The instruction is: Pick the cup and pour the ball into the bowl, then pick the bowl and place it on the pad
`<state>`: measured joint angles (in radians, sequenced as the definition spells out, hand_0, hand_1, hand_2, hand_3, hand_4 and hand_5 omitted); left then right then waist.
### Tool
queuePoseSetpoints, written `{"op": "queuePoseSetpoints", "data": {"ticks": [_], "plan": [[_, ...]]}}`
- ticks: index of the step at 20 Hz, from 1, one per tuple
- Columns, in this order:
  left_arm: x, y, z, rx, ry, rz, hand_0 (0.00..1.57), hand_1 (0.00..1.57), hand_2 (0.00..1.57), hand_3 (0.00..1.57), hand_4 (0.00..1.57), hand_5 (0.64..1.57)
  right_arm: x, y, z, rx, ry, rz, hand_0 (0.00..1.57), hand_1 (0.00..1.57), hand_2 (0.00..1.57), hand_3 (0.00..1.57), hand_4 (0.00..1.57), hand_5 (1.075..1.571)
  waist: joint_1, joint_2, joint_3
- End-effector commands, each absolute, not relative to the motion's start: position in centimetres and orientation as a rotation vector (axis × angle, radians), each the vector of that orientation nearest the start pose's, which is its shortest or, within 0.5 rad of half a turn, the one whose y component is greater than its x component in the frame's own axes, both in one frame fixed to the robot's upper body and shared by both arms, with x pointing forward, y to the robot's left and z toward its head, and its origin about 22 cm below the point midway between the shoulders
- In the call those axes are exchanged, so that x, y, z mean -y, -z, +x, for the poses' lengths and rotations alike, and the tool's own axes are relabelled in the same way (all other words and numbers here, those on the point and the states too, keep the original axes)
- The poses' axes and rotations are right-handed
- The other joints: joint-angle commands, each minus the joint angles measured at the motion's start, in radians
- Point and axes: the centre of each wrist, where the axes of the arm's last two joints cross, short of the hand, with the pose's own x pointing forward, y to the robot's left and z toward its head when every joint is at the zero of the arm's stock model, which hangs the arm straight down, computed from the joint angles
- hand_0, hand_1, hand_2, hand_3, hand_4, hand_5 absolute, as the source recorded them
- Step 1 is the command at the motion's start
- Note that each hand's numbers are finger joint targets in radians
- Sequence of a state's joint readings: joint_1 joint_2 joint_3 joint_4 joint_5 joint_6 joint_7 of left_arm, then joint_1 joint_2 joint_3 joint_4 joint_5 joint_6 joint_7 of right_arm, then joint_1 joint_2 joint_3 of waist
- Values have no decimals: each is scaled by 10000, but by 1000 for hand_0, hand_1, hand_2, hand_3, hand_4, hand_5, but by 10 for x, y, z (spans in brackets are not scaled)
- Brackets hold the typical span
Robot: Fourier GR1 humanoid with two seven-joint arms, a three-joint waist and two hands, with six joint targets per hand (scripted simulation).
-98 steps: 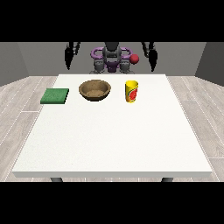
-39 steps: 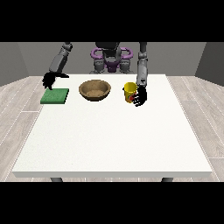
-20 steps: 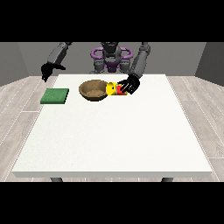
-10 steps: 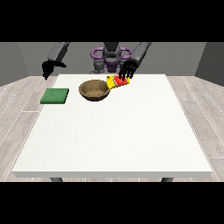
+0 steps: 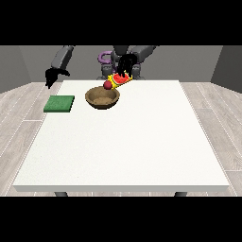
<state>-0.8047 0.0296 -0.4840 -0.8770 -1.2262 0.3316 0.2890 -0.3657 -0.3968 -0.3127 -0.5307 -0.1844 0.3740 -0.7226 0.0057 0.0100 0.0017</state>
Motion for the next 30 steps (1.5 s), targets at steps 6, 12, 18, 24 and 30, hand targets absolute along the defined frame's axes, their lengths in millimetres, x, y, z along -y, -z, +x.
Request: {"op": "queuePoseSetpoints", "data": {"ticks": [6, 12, 18, 24, 30], "plan": [[-22, -68, 348, 16934, 15693, 12938, 0, 0, 1571, 1571, 508, 1522, 409, 87, 263, 17046, 1679, -65, 0, 0, 257, 350, 395, 1536, 320, -272, -10], [-19, -102, 354, 16737, 16269, 13816, 0, 0, 1571, 1571, 610, 1536, 416, 80, 265, 17362, 1164, -2, 0, 0, 178, 336, 419, 1528, 52, 37, -11], [4, -82, 333, 15955, 19145, 14666, 378, 378, 1571, 1571, 963, 1571, 406, 84, 269, 17579, 1327, 219, 0, 0, 150, 283, 430, 1529, 134, 263, -2], [-27, -94, 353, 15687, 19374, 14859, 1478, 1478, 1571, 1571, 1127, 1539, 404, 85, 266, 17311, 1297, 382, 0, 0, 259, 385, 429, 1526, -187, -123, -14], [-13, -139, 341, 18191, 16596, 13968, 211, 211, 1571, 1571, 1021, 1569, 410, 82, 272, 16798, 2127, -307, 0, 0, 340, 331, 716, 1559, 1402, 527, -8]]}}
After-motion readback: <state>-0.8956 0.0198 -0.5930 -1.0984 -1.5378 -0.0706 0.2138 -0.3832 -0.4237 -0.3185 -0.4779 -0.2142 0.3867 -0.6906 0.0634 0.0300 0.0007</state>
